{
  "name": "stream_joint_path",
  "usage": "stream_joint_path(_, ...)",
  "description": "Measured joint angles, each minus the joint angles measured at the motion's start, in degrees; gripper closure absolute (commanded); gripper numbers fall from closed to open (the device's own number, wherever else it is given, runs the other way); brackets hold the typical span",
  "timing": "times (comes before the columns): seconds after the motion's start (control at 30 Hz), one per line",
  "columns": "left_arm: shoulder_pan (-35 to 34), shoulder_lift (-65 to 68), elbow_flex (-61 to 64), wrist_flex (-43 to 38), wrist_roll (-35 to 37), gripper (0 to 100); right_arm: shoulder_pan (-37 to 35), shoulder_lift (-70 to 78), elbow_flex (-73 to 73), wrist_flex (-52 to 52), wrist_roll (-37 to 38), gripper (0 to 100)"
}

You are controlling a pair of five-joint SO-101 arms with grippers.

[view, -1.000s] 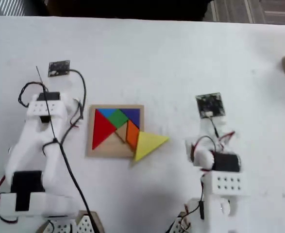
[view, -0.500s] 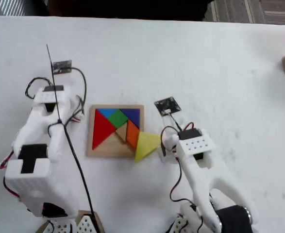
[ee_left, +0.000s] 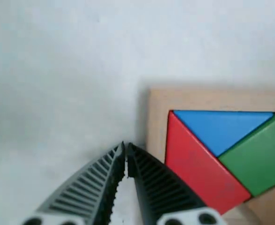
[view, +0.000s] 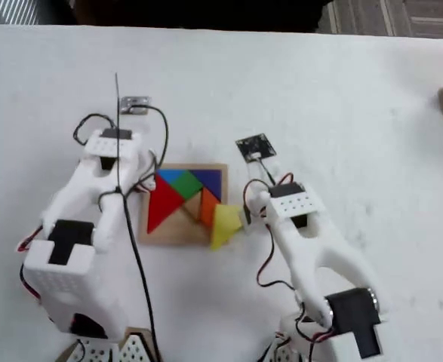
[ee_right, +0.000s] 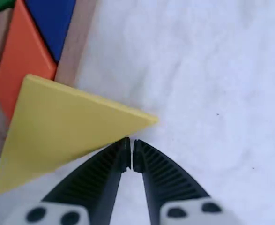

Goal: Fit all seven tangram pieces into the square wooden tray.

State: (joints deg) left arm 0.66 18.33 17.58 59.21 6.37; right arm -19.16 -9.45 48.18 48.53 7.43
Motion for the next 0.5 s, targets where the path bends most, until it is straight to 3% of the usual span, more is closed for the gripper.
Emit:
stream_joint_path(0.2,3.0,0.0,-0.1,1.6,5.9,95,-4.0,2.5,-2.3,2.5,-2.5,97.9)
stream_joint_path(0.5,3.1,0.0,-0.1,1.7,6.6,95,-6.6,1.8,-2.7,4.7,-3.9,97.9)
